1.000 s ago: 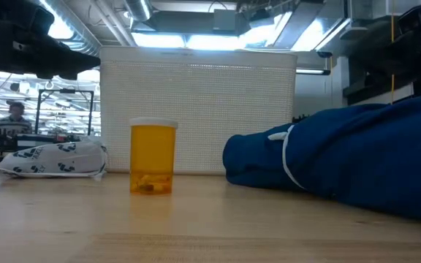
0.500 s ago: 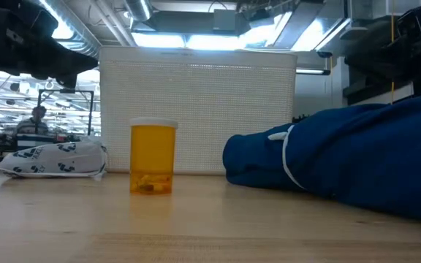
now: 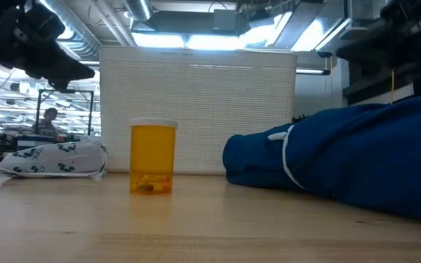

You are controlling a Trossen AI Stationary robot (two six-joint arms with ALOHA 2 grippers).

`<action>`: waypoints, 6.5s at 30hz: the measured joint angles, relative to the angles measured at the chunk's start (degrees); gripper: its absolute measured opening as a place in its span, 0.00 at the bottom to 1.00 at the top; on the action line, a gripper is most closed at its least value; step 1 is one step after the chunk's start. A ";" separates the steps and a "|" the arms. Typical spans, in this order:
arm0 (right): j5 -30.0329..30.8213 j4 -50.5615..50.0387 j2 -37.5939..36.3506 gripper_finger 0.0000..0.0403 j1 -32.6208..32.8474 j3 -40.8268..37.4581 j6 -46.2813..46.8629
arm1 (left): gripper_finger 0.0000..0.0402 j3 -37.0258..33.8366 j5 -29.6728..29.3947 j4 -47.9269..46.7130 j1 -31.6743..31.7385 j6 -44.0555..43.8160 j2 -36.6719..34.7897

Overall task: Pick & place medical supplies in basket/bin
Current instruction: Put the black bandage into the white bin

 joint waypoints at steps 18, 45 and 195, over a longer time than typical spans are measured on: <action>10.96 -13.00 21.99 0.00 0.00 19.17 9.48 | 0.00 12.84 -6.55 -12.94 -6.07 -10.08 21.90; 17.92 -54.79 41.74 0.00 19.70 40.16 51.28 | 0.01 15.00 -18.36 -9.31 -24.50 -4.70 25.68; 32.16 -33.30 32.26 0.43 11.76 25.95 44.32 | 0.01 15.00 -15.89 -3.24 -24.48 -3.62 25.66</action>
